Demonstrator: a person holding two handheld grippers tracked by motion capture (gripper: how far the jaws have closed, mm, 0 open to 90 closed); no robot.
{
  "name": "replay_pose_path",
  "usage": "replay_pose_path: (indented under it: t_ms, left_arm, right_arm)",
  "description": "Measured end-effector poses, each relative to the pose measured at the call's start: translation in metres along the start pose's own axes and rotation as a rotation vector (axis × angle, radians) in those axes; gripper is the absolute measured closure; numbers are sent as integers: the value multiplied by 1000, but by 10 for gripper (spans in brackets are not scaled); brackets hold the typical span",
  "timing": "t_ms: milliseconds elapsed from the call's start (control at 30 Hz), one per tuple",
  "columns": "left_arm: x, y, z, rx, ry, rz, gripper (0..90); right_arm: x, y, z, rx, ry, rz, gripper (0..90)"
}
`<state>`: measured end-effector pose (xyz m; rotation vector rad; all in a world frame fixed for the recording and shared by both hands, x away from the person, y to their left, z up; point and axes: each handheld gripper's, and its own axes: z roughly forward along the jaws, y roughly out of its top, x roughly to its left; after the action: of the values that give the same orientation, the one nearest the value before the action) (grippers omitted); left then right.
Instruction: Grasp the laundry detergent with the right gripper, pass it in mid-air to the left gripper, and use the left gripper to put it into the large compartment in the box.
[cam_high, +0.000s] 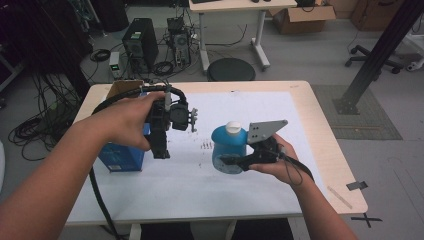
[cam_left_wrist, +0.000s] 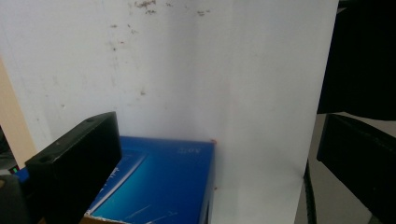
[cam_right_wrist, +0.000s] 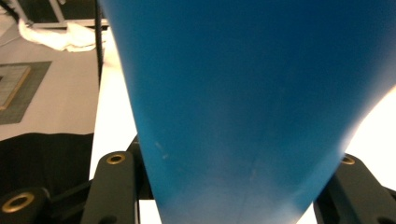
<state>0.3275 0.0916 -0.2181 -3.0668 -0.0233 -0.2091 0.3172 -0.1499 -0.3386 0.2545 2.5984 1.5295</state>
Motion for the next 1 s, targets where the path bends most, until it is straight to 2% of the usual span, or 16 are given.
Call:
replay_pose_path:
  t_ms: [267, 400, 700, 900, 1000]
  left_arm:
    - [-2, 8, 3, 2, 1, 17, 4]
    - [-6, 12, 5, -6, -8, 31, 4]
    - [-17, 23, 11, -2, -26, 69, 4]
    - [-20, 25, 12, -25, -33, 73, 4]
    - [-21, 25, 12, -18, -40, 71, 4]
  right_arm:
    - [9, 4, 27, 9, 74, -33, 450]
    - [13, 4, 38, 2, 94, -30, 450]
    - [20, 6, 63, -3, 114, -32, 450]
    - [24, 10, 73, -7, 121, -37, 450]
    - [25, 12, 77, -10, 121, -37, 450]
